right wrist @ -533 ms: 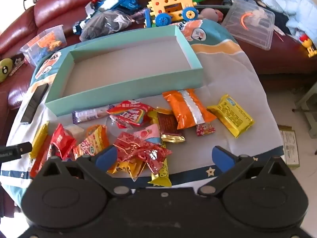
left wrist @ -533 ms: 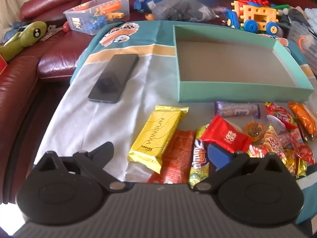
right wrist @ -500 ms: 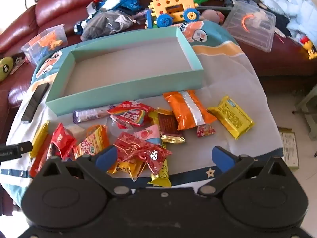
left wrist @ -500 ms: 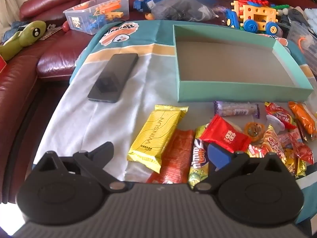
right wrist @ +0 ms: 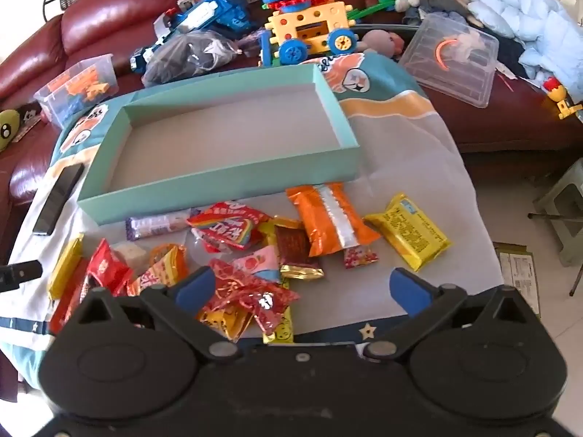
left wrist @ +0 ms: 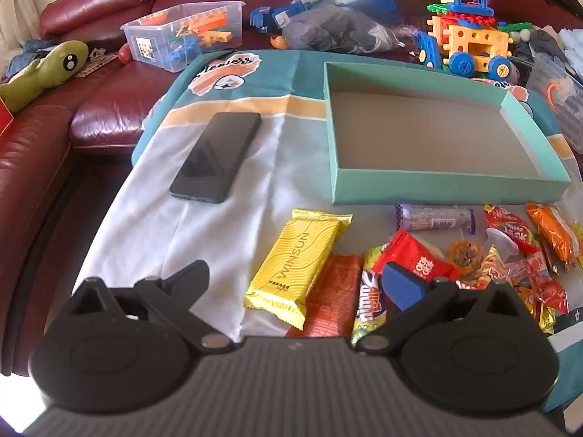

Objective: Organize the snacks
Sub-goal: 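Move both grippers toward the snack pile in front of the tray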

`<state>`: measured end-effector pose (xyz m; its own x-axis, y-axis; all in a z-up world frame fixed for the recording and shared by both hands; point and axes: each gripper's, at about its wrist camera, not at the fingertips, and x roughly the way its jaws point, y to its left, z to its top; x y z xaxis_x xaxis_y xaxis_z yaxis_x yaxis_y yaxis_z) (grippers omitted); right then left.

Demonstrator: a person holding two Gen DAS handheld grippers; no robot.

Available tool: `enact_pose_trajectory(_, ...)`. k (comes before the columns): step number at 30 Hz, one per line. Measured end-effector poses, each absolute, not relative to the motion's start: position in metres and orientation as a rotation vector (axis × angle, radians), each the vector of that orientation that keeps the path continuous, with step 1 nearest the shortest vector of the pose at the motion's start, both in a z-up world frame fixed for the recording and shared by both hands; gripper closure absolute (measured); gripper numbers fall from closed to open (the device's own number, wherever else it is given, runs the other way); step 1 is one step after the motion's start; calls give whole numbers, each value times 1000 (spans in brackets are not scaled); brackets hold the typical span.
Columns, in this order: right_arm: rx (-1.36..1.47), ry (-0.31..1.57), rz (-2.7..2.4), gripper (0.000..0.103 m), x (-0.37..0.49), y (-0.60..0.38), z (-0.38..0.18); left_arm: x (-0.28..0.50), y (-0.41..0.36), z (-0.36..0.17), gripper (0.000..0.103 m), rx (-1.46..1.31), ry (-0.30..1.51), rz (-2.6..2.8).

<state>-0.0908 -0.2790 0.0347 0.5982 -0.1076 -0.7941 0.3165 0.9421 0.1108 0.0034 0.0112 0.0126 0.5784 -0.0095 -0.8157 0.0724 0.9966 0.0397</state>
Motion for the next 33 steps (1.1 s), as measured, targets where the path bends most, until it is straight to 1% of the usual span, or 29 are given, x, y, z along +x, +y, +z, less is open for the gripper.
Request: enact_pose_trajectory(33,265,942,-252,0,-88,-277,30,2,3,9,0,95,977,-95)
